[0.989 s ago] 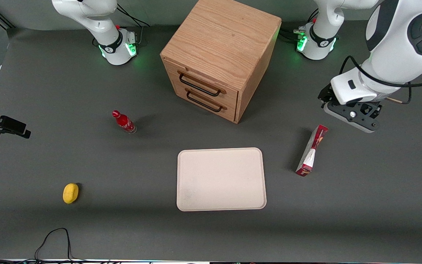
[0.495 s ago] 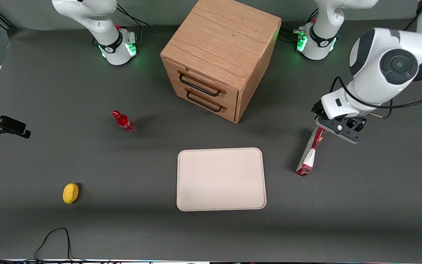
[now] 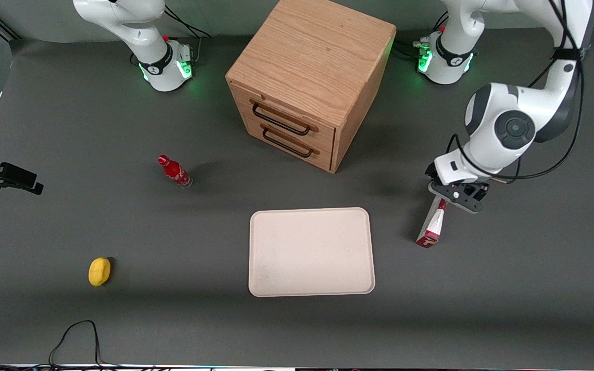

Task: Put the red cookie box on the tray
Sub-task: 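Close the left gripper on the box end and lift it upright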

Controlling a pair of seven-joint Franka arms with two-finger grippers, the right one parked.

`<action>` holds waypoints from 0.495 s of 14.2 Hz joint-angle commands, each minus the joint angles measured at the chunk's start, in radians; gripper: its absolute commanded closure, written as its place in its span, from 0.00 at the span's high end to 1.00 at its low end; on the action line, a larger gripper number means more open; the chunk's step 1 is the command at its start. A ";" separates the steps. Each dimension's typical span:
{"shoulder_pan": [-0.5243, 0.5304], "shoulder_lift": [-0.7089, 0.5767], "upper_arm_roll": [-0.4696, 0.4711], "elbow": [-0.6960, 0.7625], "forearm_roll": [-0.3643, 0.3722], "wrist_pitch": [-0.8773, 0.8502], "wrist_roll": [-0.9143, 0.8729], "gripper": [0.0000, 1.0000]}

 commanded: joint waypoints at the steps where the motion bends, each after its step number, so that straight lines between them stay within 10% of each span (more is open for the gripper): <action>1: 0.003 0.075 0.003 0.000 0.011 0.080 0.011 1.00; 7: 0.022 0.148 0.003 0.004 0.013 0.193 0.014 1.00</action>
